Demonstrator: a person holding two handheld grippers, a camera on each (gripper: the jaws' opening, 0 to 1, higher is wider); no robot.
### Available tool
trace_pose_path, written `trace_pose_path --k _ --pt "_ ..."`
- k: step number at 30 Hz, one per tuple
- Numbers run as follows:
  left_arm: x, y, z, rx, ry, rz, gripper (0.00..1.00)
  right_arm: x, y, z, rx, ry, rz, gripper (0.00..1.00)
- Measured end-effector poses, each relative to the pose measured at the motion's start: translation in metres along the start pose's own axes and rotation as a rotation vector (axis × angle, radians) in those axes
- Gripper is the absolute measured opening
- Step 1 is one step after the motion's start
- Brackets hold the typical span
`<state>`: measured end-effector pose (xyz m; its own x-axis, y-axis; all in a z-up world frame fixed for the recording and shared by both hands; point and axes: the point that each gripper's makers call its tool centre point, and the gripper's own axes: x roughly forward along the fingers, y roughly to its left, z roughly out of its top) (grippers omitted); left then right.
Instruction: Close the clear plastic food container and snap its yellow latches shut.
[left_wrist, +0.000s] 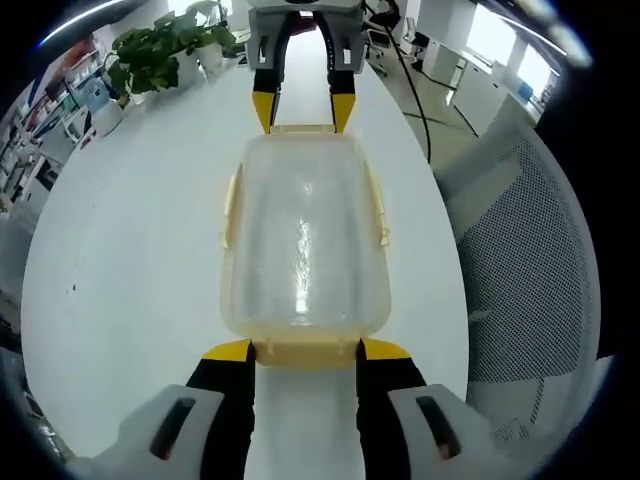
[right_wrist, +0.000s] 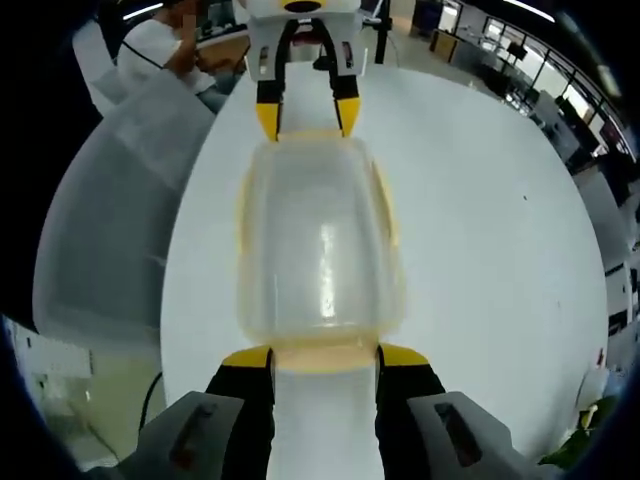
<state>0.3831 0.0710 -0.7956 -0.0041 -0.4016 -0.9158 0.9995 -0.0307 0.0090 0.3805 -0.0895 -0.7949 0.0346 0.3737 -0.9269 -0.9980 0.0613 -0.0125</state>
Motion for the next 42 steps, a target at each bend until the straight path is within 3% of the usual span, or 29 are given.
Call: trace_pose_path --k 17,35,42 --pt "0.0021 0.0020 0.0001 -0.004 0.000 0.000 0.39 0.0056 -0.0014 -0.0038 0.002 0.013 -0.005 0.38" --pt "0.0070 -0.0010 0.0007 -0.013 -0.017 -0.002 0.39 0.0051 0.0013 -0.0065 -0.003 -0.015 -0.002 0.38" --pt "0.0076 -0.0008 -0.0014 0.011 0.005 0.009 0.40 0.0037 0.0010 -0.0066 -0.030 -0.012 0.000 0.39"
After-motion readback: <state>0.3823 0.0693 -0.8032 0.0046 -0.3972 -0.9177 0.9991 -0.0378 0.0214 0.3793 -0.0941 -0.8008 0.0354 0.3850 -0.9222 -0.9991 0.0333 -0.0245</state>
